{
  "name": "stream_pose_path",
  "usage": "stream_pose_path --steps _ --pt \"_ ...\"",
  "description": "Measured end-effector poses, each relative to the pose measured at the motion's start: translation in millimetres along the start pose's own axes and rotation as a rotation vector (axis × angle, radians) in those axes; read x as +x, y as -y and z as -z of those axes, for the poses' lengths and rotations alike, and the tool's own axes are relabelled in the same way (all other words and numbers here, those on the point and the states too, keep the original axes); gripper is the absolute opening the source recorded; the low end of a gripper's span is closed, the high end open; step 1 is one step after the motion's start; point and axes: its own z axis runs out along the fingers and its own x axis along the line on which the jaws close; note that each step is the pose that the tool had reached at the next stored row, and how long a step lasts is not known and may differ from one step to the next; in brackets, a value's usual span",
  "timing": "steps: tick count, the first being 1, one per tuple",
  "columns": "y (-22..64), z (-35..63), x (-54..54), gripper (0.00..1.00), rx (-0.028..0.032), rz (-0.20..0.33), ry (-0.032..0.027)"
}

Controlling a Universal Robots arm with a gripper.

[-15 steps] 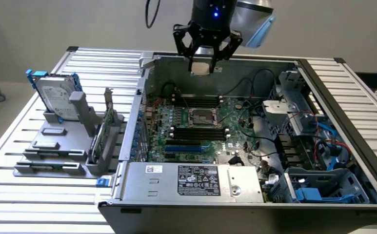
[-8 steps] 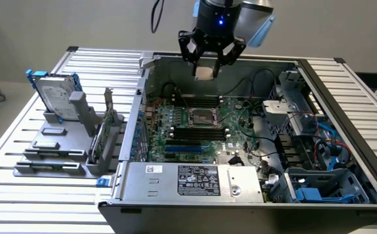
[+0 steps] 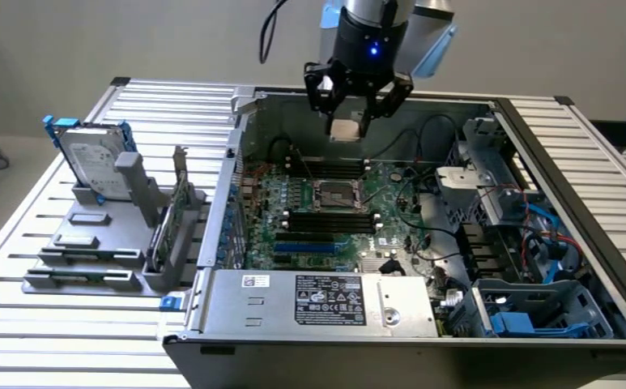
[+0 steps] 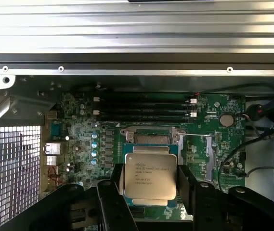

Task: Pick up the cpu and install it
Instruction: 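Pick up the cpu and move it towards the insertion slot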

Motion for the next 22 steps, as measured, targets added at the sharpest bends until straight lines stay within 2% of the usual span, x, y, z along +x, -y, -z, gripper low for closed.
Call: stream_pose_path --steps 10,18,22 --pt "0.6 -18.2 -1.5 0.55 0.0000 0.000 0.0000" --pt "-5.8 -33.6 -4.8 0.55 -0.0002 0.000 0.0000" --pt "-5.7 -34.1 -6.7 0.55 0.0004 0.000 -0.0028"
